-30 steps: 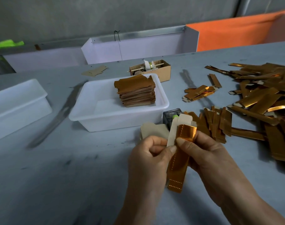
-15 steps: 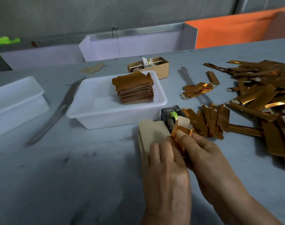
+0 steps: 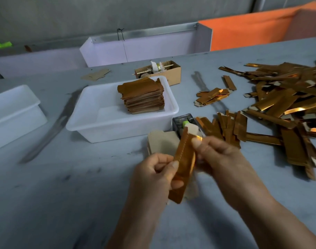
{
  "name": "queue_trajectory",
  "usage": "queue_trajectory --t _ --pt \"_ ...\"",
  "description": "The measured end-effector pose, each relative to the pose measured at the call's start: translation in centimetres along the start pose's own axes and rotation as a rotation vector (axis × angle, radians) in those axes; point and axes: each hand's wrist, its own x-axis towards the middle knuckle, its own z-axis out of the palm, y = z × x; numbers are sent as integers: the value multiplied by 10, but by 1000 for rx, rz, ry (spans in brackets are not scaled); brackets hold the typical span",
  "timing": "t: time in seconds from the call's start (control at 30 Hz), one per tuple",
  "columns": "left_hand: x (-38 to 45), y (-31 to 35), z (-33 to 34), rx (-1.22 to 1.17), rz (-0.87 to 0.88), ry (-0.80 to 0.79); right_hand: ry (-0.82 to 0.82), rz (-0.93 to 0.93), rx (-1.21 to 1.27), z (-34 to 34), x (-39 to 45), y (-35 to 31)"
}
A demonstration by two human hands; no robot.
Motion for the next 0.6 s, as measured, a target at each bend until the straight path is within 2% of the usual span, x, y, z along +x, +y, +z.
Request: queue_trajectory --t 0.1,0.17,0.33,0.6 --pt "2 2 -5 -61 14 103 257 -104 -115 -25 17 -6" --pt "6 1 -10 -106 9 157 320 -71 -200 -39 28 -3" --pt "12 -3 -5 -156 -78 149 114 104 -335 -39 43 18" --pt "19 -6 16 -177 -127 26 118 119 -391 -29 49 21"
